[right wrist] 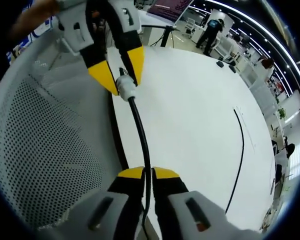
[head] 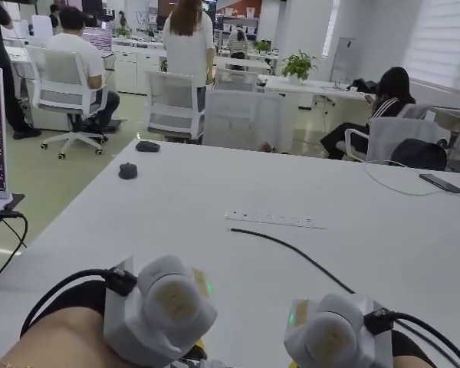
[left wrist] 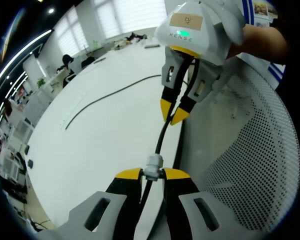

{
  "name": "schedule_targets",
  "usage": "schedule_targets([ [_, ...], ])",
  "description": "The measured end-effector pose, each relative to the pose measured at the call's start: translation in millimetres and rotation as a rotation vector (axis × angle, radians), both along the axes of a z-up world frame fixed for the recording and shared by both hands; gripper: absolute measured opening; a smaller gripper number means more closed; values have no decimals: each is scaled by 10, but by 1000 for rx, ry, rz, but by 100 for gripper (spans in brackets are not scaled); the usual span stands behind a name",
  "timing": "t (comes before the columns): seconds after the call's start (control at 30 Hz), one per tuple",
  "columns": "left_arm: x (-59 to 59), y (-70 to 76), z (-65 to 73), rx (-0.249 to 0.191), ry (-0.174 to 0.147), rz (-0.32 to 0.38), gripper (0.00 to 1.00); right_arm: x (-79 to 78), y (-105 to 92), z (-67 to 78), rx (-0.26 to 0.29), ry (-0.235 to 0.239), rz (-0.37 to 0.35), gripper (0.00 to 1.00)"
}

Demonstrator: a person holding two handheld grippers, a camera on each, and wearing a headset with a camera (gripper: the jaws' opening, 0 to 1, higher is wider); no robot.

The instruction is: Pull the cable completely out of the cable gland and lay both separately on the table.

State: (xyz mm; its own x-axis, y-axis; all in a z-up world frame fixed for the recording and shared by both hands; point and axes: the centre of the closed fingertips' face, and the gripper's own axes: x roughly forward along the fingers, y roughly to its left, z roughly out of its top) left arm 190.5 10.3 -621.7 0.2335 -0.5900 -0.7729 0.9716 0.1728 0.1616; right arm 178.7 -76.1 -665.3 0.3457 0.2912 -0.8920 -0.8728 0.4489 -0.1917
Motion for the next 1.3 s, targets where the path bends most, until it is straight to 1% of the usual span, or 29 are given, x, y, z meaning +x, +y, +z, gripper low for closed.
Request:
schedule_targets([
  [0.03, 3, 0, 1, 2, -5, -2, 16, 8, -1, 2, -6, -7, 3, 16],
  [0.07, 5, -3, 8, 2, -13, -6, 16, 36, 32, 29, 1, -32, 8, 27],
  [0.1, 6, -5, 12, 0, -13, -4, 16, 46, 83, 55, 21, -41, 12, 31],
  [0.13, 7, -8, 16, -4, -10, 1, 16, 38, 179, 99, 63, -37, 16, 31],
  [0.17, 7, -8, 17, -5, -10, 1, 16, 30, 245, 129, 91, -34, 19, 30],
  [0.23, 3, -8, 19, -4, -12, 2, 16, 57, 365, 212, 133, -55, 28, 32],
  [0.27, -4, -6, 16, 0, -14, 1, 16, 78, 455, 277, 157, -79, 46, 33],
  [0.3, -10, -6, 15, 1, -15, -1, 16, 76, 514, 314, 170, -87, 61, 32],
  [0.33, -19, -10, 15, 2, -17, -3, 16, 65, 607, 357, 194, -93, 88, 30],
  [0.4, -22, -14, 19, 1, -20, -4, 16, 44, 685, 389, 207, -89, 108, 26],
  [0.43, -24, -17, 21, -1, -20, -4, 16, 50, 729, 408, 212, -98, 122, 23],
  [0.5, -33, -25, 27, 0, -26, -11, 16, 36, 750, 405, 204, -90, 143, 12],
  [0.53, -31, -27, 31, -1, -26, -9, 16, 30, 755, 404, 203, -89, 154, 5],
  [0.57, -38, -26, 28, -3, -20, -7, 16, 47, 747, 405, 199, -101, 160, 5],
  [0.63, -26, -28, 32, -6, -26, -5, 16, 41, 734, 404, 207, -98, 151, 4],
  [0.67, -22, -31, 36, -7, -32, -6, 16, 48, 721, 409, 216, -106, 144, 4],
  [0.7, -16, -25, 34, -1, -38, -6, 16, 53, 687, 393, 212, -105, 132, 4],
  [0.77, -8, -9, 16, 9, -42, -7, 16, 51, 610, 349, 184, -103, 125, 4],
  [0.8, -1, 2, 4, 14, -42, -6, 16, 56, 551, 317, 173, -98, 110, 4],
  [0.9, 10, 16, 11, 11, -44, 0, 16, 71, 422, 277, 161, -94, 75, 4],
  [0.97, 24, 26, 19, 10, -45, 3, 16, 76, 341, 241, 143, -88, 56, 4],
  [1.07, 53, 41, 41, 6, -49, 10, 16, 78, 150, 137, 77, -68, 13, 4],
  [1.13, 61, 42, 60, 4, -53, 11, 16, 49, 92, 89, 54, -39, -11, 6],
  [1.17, 59, 38, 68, 2, -53, 10, 16, 50, 105, 93, 54, -41, -4, 9],
  [1.2, 61, 39, 71, 7, -58, 5, 16, 64, 143, 122, 61, -56, 6, 16],
  [1.23, 61, 39, 70, 9, -60, 4, 16, 72, 190, 148, 74, -62, 12, 20],
  [1.3, 55, 36, 69, 11, -58, 2, 16, 78, 360, 229, 118, -74, 45, 24],
])
